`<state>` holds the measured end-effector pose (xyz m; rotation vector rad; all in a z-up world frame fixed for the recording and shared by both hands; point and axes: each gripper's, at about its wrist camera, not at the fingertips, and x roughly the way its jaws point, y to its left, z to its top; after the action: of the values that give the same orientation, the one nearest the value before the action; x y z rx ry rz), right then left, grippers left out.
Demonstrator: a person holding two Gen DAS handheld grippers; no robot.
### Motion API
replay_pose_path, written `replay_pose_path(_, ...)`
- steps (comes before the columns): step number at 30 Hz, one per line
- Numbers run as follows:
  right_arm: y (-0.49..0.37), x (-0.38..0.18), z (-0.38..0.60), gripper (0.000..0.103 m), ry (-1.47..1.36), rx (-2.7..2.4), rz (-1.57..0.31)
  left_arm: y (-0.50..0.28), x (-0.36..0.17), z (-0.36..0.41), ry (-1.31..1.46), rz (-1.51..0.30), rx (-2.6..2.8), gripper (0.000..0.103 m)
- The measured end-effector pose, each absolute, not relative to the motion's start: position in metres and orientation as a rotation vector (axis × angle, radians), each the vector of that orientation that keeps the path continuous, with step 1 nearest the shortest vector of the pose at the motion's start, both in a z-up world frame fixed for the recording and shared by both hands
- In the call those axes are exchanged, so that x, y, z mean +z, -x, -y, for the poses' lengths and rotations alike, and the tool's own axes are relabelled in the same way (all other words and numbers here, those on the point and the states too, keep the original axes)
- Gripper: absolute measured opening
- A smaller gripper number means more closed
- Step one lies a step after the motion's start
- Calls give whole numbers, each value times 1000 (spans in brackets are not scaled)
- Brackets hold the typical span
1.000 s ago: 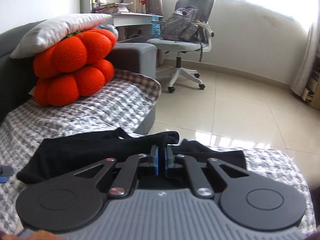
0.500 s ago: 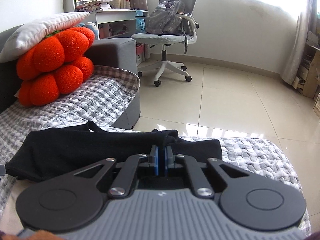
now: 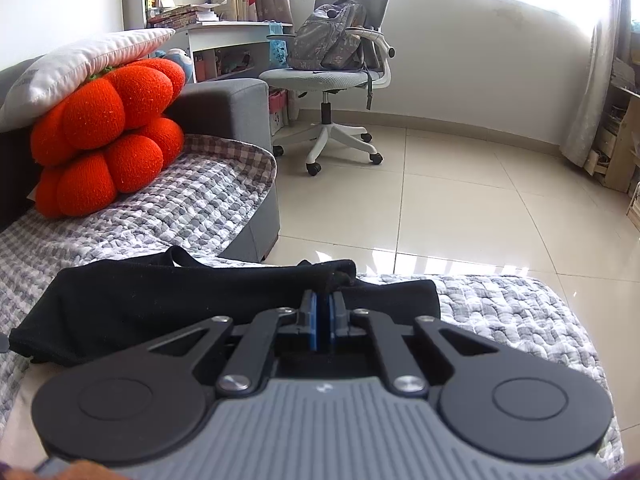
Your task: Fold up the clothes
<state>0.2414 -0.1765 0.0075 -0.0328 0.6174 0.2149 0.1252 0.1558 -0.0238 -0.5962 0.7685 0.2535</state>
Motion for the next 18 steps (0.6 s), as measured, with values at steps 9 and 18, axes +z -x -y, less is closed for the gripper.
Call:
replay_pose_path(9,-243,8,183,7,25,202,-611,-127,-27,-166,613,-771,274,64)
replay_pose_path(18,-250,7,206,7,-48,195,-622,-138,-33,-173,631,-773,303,64)
